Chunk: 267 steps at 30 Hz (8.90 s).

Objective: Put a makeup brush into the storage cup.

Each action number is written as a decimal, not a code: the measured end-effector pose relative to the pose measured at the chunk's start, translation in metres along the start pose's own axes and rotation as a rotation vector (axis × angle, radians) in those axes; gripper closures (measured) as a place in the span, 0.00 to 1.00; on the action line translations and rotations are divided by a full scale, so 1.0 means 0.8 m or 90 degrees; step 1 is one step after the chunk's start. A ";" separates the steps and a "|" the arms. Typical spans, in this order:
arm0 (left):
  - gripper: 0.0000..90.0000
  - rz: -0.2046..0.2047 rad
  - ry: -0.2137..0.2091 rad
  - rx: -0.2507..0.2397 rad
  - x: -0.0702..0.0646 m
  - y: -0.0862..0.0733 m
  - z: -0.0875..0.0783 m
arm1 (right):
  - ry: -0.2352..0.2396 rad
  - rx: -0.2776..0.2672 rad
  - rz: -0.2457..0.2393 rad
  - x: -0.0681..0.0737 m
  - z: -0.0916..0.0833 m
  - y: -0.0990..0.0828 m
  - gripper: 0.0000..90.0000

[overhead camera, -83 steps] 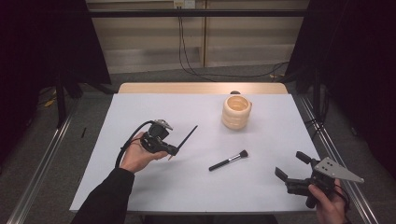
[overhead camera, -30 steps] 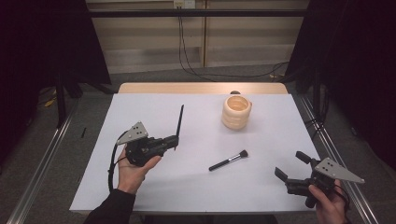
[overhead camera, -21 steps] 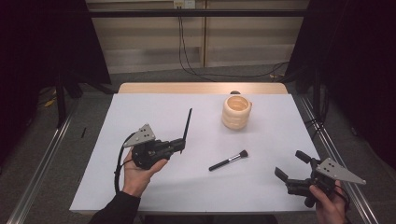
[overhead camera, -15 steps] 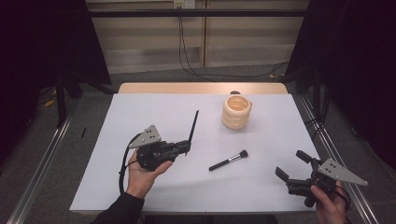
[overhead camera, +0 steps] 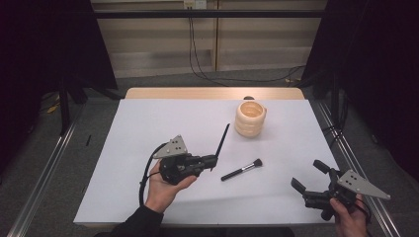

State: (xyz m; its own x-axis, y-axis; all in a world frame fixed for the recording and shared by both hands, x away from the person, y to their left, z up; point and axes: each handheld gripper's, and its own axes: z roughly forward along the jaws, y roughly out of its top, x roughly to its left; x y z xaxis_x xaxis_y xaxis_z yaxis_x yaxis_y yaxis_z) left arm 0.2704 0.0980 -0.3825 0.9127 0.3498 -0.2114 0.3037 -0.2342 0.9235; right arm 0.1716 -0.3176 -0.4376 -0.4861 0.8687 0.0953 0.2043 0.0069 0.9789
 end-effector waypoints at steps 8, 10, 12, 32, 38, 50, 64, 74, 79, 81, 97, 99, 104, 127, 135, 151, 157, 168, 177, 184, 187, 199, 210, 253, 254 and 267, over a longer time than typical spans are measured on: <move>0.94 0.020 -0.023 0.037 -0.008 0.016 0.002 | 0.018 -0.002 0.037 -0.005 0.001 -0.001 0.00; 0.94 0.015 -0.034 0.045 -0.007 0.021 0.002 | 0.016 -0.006 0.034 -0.004 0.001 -0.001 0.00; 0.94 0.015 -0.036 0.063 -0.006 0.024 0.003 | 0.025 -0.004 0.031 -0.003 0.002 -0.001 0.00; 0.94 0.034 -0.017 0.244 -0.002 0.035 0.013 | 0.066 0.027 0.001 0.001 0.006 -0.003 0.00; 0.94 0.054 -0.010 0.299 0.003 0.036 0.016 | 0.069 0.038 -0.008 0.002 0.007 -0.004 0.00; 0.94 0.074 0.012 0.414 0.017 0.032 0.016 | 0.092 0.058 -0.019 0.005 0.012 -0.005 0.00; 0.94 0.078 -0.002 0.510 0.015 0.026 0.026 | 0.105 0.073 -0.028 0.008 0.018 -0.002 0.00; 0.94 0.082 -0.010 0.556 0.018 0.023 0.037 | 0.103 0.055 -0.043 0.008 0.018 0.007 0.02; 0.94 0.082 -0.021 0.549 0.016 0.023 0.039 | 0.130 0.079 -0.044 0.007 0.021 0.017 0.04; 0.94 0.089 -0.022 0.556 0.015 0.024 0.039 | 0.139 0.086 -0.039 0.008 0.021 0.022 0.05; 0.94 0.116 -0.046 0.566 0.007 0.031 0.051 | 0.211 0.102 -0.061 0.020 0.074 0.068 0.02; 0.94 0.104 -0.042 0.558 0.006 0.031 0.052 | 0.213 0.103 -0.074 0.023 0.083 0.072 0.02; 0.94 0.102 -0.044 0.558 0.006 0.031 0.052 | 0.229 0.099 -0.087 0.029 0.097 0.083 0.01; 0.93 0.124 -0.058 0.588 -0.005 0.032 0.066 | 0.312 0.231 -0.191 0.067 0.161 0.135 0.06; 0.93 0.138 -0.057 0.598 -0.005 0.031 0.069 | 0.345 0.328 -0.241 0.073 0.182 0.134 0.17; 0.93 0.145 -0.063 0.617 -0.010 0.025 0.078 | 0.449 0.529 -0.335 0.104 0.212 0.132 0.33; 0.93 0.158 -0.062 0.624 -0.010 0.025 0.079 | 0.481 0.589 -0.344 0.107 0.221 0.125 0.46; 0.93 0.171 -0.072 0.632 -0.010 0.022 0.082 | 0.516 0.658 -0.373 0.114 0.236 0.108 0.67; 0.93 0.159 -0.061 0.620 -0.012 0.022 0.080 | 0.530 0.673 -0.362 0.117 0.240 0.100 0.75; 0.93 0.159 -0.060 0.620 -0.010 0.022 0.079 | 0.541 0.663 -0.376 0.117 0.240 0.092 0.88; 0.93 0.157 -0.065 0.626 -0.008 0.022 0.079 | 0.547 0.658 -0.389 0.120 0.240 0.090 0.91; 0.91 0.146 -0.082 0.609 -0.004 0.018 0.076 | 0.581 0.641 -0.396 0.120 0.236 0.087 0.94; 0.67 0.120 -0.064 0.546 0.005 0.018 0.071 | 0.578 0.618 -0.378 0.110 0.234 0.086 0.95; 0.05 0.008 0.058 0.189 0.041 -0.018 -0.012 | 0.499 0.594 -0.297 0.073 0.216 0.084 0.95; 0.04 0.010 0.055 0.173 0.040 -0.020 -0.013 | 0.494 0.594 -0.294 0.072 0.215 0.083 0.95; 0.03 0.015 0.080 0.099 0.038 -0.030 -0.032 | 0.462 0.520 -0.265 0.065 0.201 0.075 0.95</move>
State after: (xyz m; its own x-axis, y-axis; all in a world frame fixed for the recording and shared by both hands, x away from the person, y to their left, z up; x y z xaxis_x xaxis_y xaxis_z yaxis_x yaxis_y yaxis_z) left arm 0.2839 0.1376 -0.4026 0.8814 0.4511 -0.1399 0.3305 -0.3773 0.8651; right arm 0.2952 -0.1925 -0.4033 -0.9616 0.2391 0.1345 0.2722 0.7706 0.5763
